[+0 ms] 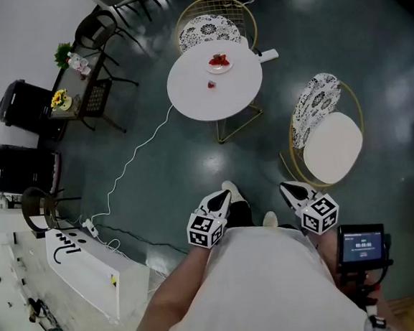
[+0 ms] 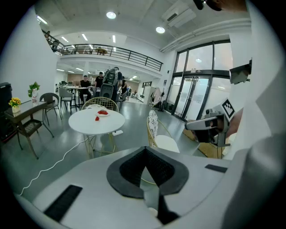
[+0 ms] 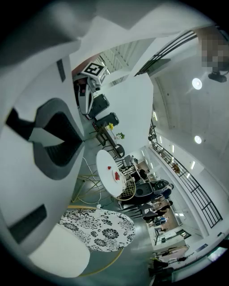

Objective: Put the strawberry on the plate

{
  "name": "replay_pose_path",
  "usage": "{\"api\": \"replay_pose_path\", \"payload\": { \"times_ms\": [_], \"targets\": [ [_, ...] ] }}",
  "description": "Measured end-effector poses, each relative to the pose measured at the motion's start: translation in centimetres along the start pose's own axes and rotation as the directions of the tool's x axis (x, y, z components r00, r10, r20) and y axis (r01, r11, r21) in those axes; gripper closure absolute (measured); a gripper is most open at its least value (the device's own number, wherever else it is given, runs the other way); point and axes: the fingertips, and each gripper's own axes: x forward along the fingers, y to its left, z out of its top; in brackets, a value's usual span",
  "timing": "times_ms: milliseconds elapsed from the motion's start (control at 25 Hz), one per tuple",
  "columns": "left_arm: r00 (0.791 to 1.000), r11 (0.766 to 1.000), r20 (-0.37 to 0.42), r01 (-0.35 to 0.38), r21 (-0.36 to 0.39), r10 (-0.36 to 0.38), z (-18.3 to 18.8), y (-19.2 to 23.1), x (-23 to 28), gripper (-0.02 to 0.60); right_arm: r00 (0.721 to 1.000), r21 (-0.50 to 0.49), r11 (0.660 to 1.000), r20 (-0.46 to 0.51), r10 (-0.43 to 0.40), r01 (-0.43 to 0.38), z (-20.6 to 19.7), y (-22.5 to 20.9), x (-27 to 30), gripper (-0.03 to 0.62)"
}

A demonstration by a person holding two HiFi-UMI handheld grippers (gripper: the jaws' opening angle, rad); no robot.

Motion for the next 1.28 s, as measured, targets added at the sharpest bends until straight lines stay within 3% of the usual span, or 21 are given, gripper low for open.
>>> {"api": "replay_pose_path", "payload": {
  "times_ms": [200,520,800,1000,1160,1280],
  "targets": [
    [1.0,1.0,0.008,-0.01,0.009,0.01,-1.3,-2.7,-1.7,0.577,0.997,0.016,0.999,0.069,0.042,-0.044,-1.2,1.4,-3.0,0.589],
    [0.999,1.0,0.036,-0.028,-0.005,0.028,-3.5,-5.2,-6.8,0.577,0.996,-0.063,0.996,0.062,0.06,-0.056,-1.9,6.3,-4.8,0.589],
    [0.995,0.997,0.065,-0.081,0.009,0.08,-4.1,-3.5,-10.2,0.577,0.993,-0.083,0.993,0.083,0.088,-0.081,-1.4,9.3,-3.6,0.589],
    [0.994,0.997,0.077,-0.072,-0.021,0.073,-4.4,-4.2,-10.8,0.577,0.996,-0.066,0.996,0.069,0.061,-0.057,-2.0,9.9,-4.4,0.589],
    [0.994,0.999,0.092,-0.052,-0.005,0.052,-5.5,-2.1,-12.7,0.577,0.996,-0.068,0.997,0.078,0.044,-0.039,-2.9,12.6,-2.0,0.589],
    [0.994,0.999,0.1,-0.039,0.0,0.039,-5.1,-2.2,-12.4,0.577,0.997,-0.067,0.997,0.071,0.028,-0.023,-2.9,12.2,-2.1,0.589]
  ]
}}
